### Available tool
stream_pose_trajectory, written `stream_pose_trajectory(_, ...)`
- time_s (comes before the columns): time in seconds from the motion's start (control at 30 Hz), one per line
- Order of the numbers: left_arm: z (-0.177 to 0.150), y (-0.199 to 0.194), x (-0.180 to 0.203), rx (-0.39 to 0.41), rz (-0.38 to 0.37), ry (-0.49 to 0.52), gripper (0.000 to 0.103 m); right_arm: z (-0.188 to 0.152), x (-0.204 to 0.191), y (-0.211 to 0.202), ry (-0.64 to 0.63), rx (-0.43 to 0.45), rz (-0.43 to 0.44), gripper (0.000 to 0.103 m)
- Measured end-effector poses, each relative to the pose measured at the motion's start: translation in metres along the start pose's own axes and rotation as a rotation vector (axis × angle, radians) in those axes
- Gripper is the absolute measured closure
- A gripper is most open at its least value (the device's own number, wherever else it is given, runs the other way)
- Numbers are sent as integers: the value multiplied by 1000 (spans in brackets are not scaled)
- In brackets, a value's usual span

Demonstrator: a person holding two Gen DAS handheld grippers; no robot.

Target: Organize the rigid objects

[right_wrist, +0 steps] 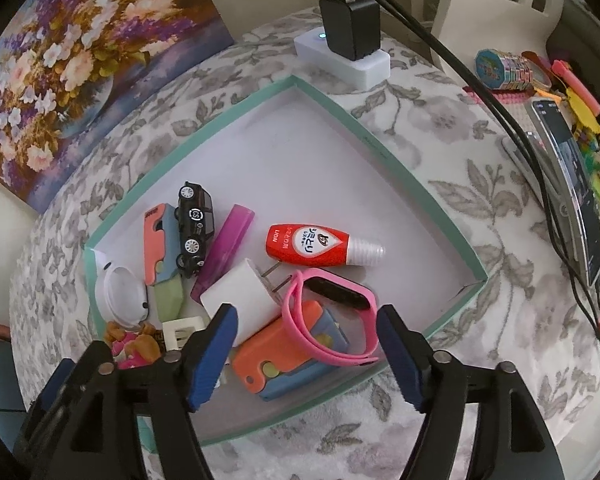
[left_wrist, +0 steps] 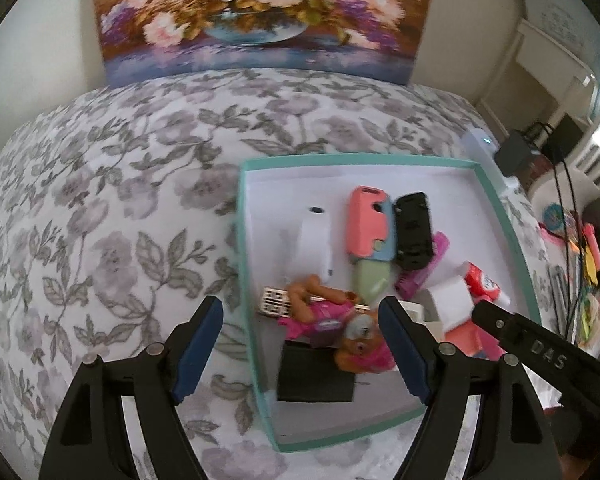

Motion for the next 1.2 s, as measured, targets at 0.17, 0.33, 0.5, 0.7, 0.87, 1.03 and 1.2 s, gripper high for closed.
stream_pose_trajectory(0.17,0,5,-24,-17,38,-68,14,0,-5,-3,-31,14,-14,18)
stream_pose_trajectory(0.33,-3,12,-50,-48,78,-143,14,-1,-13,-6,-70,25,-30,17)
stream_pose_trajectory(0.5,-6,16,-75,-73,114,-210,13,-2,-24,-9,-116,40,-35,4)
stream_pose_trajectory(0.7,-8,17,-93,-78,154,-241,13,-4,-43,-14,-190,74,-37,0)
stream_pose_trajectory(0.87,-7,16,-100,-73,163,-246,13,-7,-56,-16,-244,86,-41,0)
stream_pose_trajectory(1.03,-9,13,-105,-75,158,-245,13,-14,-67,-19,-275,86,-41,0)
stream_pose_trajectory(1.2,-14,5,-110,-87,161,-238,13,-24,-80,-21,-303,81,-30,0)
Point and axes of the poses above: each gripper's, at about its wrist camera, not at the fingertips, and y roughly the way its jaws point, x to its right, z to its top, the point moved 8 cm from there along y, roughly the way its jaws point
